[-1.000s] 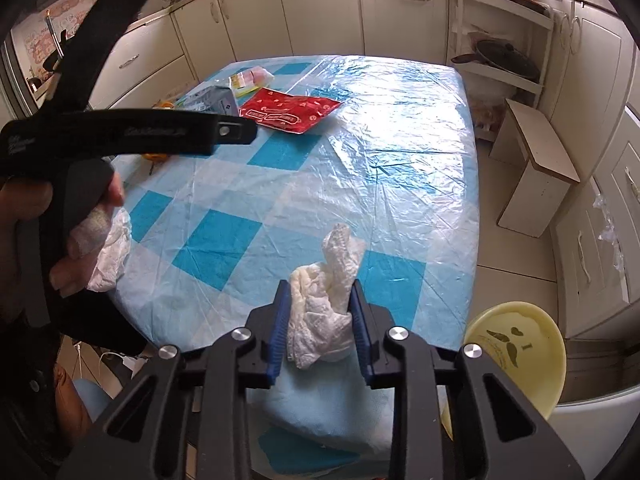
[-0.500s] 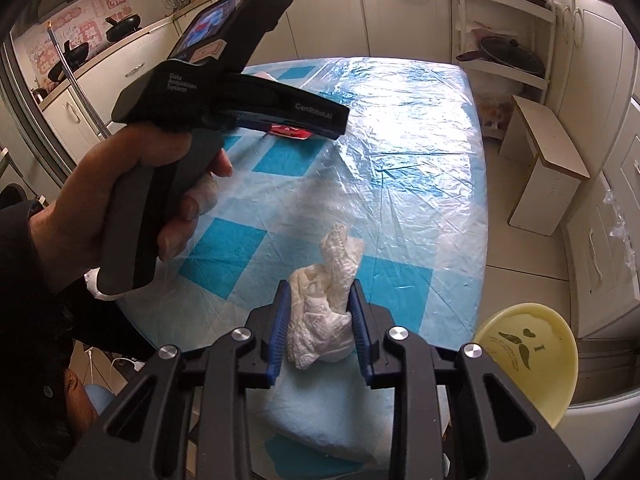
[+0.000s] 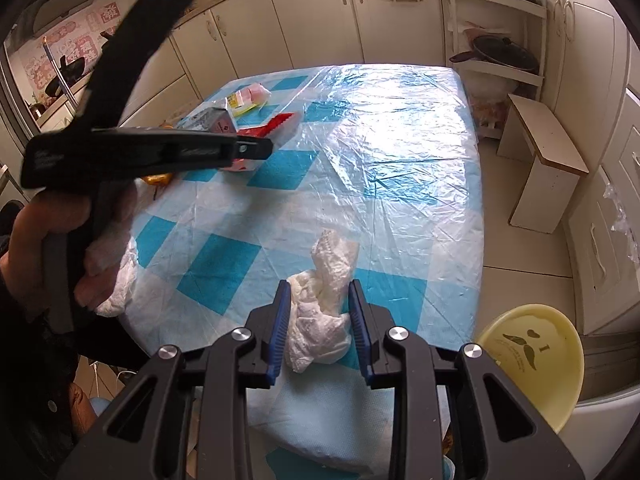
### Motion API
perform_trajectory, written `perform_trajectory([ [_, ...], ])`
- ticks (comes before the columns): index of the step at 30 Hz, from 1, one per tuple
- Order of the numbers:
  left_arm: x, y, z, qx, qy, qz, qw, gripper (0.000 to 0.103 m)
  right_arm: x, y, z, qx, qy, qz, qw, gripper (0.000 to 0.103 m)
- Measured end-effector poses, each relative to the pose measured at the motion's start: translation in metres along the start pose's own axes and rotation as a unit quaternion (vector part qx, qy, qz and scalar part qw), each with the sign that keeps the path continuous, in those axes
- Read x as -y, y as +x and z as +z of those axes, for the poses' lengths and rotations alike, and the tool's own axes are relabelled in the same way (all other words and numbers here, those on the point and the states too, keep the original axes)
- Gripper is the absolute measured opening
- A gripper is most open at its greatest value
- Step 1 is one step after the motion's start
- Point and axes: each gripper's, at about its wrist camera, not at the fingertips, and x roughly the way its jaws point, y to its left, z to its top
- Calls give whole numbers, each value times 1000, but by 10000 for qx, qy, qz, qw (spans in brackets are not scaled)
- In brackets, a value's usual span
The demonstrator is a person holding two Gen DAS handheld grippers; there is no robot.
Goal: Collect trash
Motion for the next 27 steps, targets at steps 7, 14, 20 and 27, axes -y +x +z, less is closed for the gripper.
perform_trajectory([
  [7,11,-19,-32,-2,316,50,9995,4,-2,0,-1,32,-13,-81,10000,43],
  [14,16,-9,-43,-135,492,76,9987,18,-6,1,-3,62,-229,-307,9992,53],
  [20,14,-7,-45,-93,475,129,9987,39,-10,5,-1,79,-331,-423,9985,53],
  [27,14,-4,-45,-124,463,124,9988,42,-13,5,-2,88,-394,-455,9982,45],
])
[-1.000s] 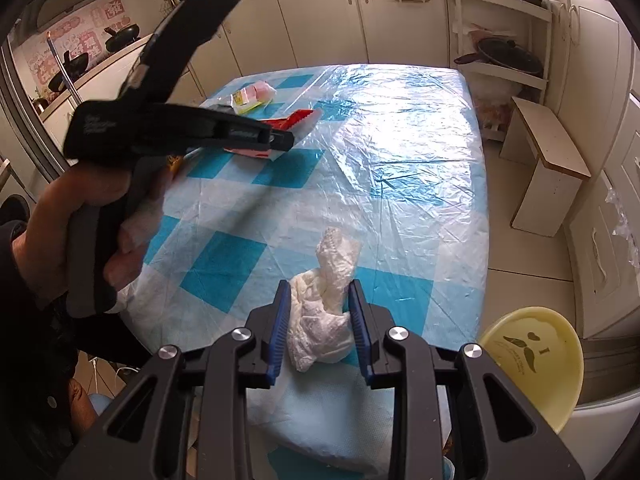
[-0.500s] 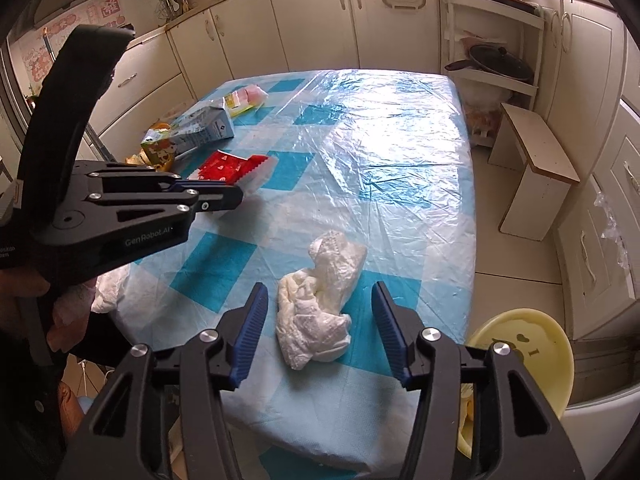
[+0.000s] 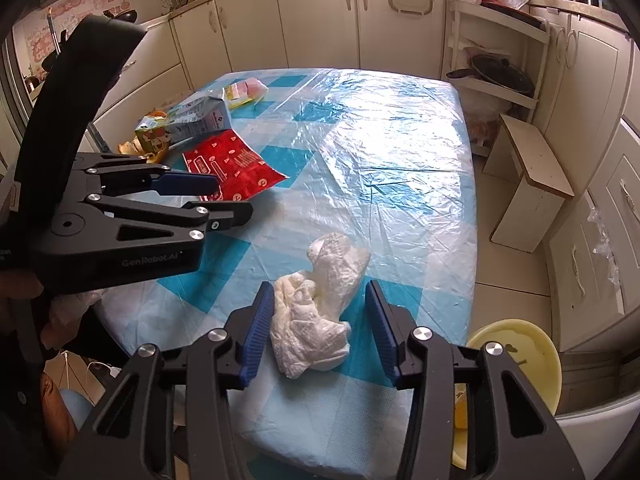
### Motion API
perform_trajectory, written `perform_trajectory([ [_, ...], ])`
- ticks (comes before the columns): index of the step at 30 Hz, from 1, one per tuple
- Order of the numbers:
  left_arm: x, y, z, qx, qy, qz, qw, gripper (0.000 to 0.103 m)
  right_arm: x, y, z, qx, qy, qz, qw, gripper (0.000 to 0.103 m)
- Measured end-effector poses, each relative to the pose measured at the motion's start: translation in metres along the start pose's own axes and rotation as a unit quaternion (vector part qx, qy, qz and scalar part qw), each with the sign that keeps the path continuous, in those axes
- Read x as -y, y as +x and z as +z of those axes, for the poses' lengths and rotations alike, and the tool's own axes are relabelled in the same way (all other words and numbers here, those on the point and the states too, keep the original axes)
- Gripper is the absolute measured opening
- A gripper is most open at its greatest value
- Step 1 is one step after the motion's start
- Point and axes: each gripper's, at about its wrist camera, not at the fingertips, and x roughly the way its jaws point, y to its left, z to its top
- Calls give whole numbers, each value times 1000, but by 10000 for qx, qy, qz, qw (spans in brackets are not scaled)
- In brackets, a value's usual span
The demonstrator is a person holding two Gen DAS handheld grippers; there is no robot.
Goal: Collect trash
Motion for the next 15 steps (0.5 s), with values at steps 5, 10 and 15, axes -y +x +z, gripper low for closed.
perform_trajectory([
  [5,0,2,0,-3,-5,-26,10000,43,1,0,0,3,33,4,10000,30],
  [10,0,2,0,12,-37,-61,10000,41,1,-2,0,67,40,10,10000,24],
  [15,2,1,0,15,7,-137,9999,19,5,-4,1,117,131,-7,9998,18],
])
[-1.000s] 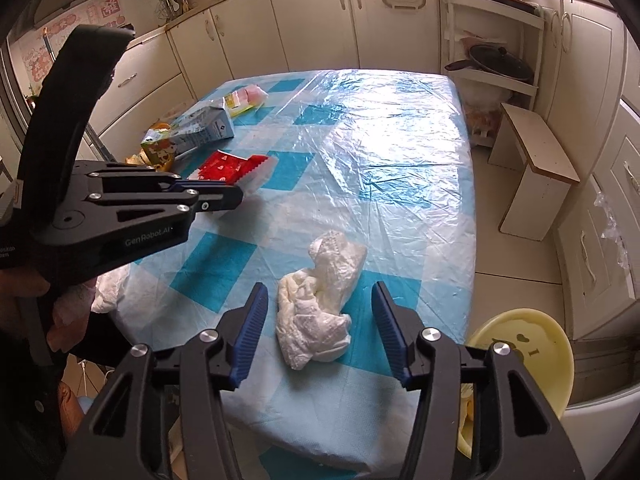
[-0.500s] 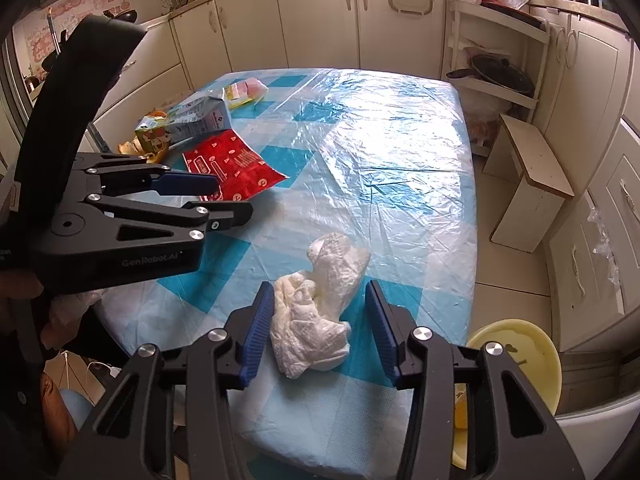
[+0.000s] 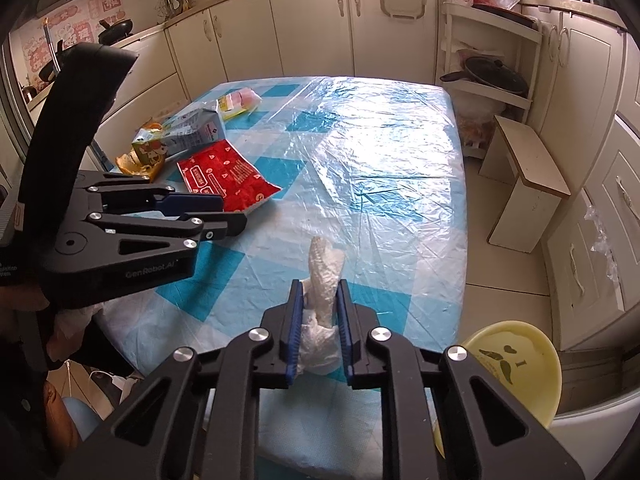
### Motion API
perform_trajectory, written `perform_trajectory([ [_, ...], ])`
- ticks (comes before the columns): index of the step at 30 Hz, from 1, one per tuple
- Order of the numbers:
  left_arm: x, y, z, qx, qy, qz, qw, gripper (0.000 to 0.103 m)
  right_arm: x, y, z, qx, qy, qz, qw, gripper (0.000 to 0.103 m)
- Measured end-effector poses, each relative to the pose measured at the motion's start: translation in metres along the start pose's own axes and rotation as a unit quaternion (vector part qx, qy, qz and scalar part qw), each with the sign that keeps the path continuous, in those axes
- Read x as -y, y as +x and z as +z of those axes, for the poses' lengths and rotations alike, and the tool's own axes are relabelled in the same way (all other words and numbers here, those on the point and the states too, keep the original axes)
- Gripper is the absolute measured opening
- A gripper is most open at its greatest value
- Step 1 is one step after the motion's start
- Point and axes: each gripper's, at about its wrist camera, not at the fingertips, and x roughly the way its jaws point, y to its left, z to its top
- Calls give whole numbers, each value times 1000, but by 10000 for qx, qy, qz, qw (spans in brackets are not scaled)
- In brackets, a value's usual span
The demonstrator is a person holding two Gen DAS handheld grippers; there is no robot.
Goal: Collect trash
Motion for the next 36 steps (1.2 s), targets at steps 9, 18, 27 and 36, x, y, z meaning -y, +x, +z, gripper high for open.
perform_trajectory([
  [9,6,-2,-1,20,145,-60,9999,4,3,5,0,-114,90,30,9999,22],
  [18,6,-1,0,33,163,112,9998,12,-3,5,-1,-110,-4,61,9999,34],
  [27,1,0,1,19,61,-30,10000,6,-6,3,-1,-80,-41,156,9998,15],
  [36,-1,-12,5,157,-94,-407,9990,1,2,-3,1,67,146,83,9998,15],
])
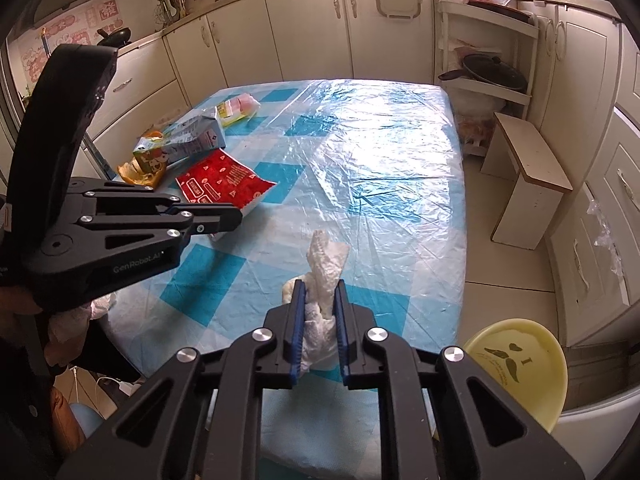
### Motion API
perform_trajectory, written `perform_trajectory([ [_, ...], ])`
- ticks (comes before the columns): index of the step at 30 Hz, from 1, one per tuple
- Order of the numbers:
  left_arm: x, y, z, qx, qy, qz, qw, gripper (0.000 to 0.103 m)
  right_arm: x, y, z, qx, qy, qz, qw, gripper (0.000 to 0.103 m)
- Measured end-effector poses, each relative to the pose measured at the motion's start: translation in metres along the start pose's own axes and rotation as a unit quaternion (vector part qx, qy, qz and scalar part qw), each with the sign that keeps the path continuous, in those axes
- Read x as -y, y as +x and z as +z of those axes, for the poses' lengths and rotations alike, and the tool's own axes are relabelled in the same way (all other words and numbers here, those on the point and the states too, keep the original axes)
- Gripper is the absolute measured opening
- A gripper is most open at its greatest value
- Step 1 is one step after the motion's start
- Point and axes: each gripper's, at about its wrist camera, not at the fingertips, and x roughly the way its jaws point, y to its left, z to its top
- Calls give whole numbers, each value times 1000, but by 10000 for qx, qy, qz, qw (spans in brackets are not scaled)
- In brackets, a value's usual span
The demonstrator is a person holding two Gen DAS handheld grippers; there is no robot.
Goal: Collect trash
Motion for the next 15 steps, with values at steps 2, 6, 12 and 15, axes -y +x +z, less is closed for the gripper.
perform_trajectory([
  [2,-2,-4,2,58,-78,-125,9999,1,2,-2,1,47,33,-30,10000,15],
  [6,-1,-12,4,171,-120,-275,9994,1,8,-6,1,138,173,-68,9997,15],
  [12,10,-27,8,421,48,-287,9987,1,24,-17,3,373,542,-237,9976,15],
  [15,19,-37,13,575,145,-343,9976,1,40,-25,3,500,881,-384,9941,15],
])
